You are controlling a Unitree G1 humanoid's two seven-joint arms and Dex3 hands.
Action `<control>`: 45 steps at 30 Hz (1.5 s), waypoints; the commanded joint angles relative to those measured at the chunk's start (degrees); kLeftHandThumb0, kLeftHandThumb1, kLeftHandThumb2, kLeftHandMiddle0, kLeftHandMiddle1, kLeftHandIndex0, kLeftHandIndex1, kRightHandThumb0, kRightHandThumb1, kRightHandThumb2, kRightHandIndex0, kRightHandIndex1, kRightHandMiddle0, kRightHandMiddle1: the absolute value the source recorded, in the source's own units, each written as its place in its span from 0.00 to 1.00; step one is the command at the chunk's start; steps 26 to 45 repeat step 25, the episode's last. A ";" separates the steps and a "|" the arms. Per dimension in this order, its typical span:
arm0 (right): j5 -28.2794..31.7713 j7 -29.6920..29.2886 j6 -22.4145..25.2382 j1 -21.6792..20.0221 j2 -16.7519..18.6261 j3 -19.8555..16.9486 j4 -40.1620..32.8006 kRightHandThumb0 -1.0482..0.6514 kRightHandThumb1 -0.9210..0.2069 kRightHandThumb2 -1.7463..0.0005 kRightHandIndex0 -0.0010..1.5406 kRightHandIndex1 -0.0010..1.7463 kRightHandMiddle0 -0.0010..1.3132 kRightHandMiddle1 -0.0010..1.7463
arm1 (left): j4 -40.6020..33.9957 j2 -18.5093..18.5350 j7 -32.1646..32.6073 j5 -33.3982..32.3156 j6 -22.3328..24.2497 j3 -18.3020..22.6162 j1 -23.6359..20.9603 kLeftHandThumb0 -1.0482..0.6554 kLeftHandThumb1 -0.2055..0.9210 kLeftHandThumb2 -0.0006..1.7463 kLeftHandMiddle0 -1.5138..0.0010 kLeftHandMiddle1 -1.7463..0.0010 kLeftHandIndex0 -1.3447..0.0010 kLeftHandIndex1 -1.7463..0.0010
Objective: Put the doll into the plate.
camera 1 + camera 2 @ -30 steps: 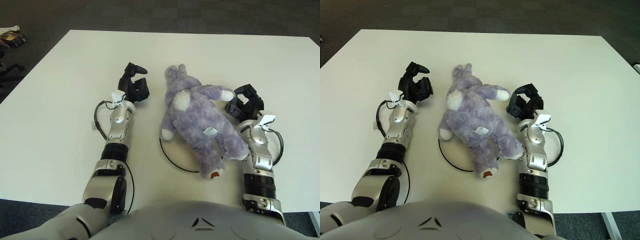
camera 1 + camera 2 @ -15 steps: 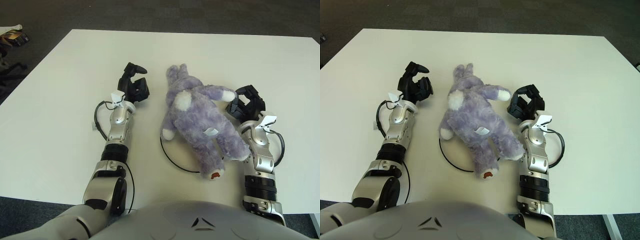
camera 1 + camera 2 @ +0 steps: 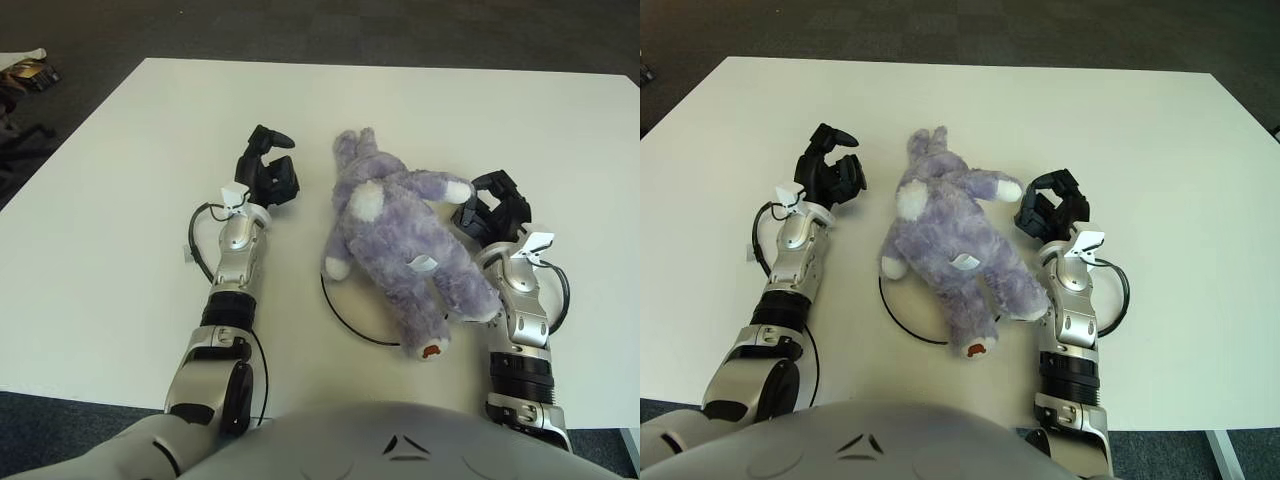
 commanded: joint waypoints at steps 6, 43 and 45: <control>-0.65 -0.13 -0.88 5.58 0.73 -0.29 1.61 0.35 0.46 0.31 0.60 1.00 0.41 1.00 | 1.08 -0.57 0.12 -0.06 1.05 -0.05 5.23 0.38 0.69 0.57 0.28 0.00 0.69 0.00; -1.76 0.72 -3.72 4.76 -0.17 0.47 3.76 0.35 0.45 0.32 0.61 1.00 0.41 1.00 | 1.85 -0.83 0.27 -0.22 0.28 0.56 5.25 0.37 0.67 0.58 0.27 0.00 0.68 0.00; -1.76 0.72 -3.72 4.76 -0.17 0.47 3.76 0.35 0.45 0.32 0.61 1.00 0.41 1.00 | 1.85 -0.83 0.27 -0.22 0.28 0.56 5.25 0.37 0.67 0.58 0.27 0.00 0.68 0.00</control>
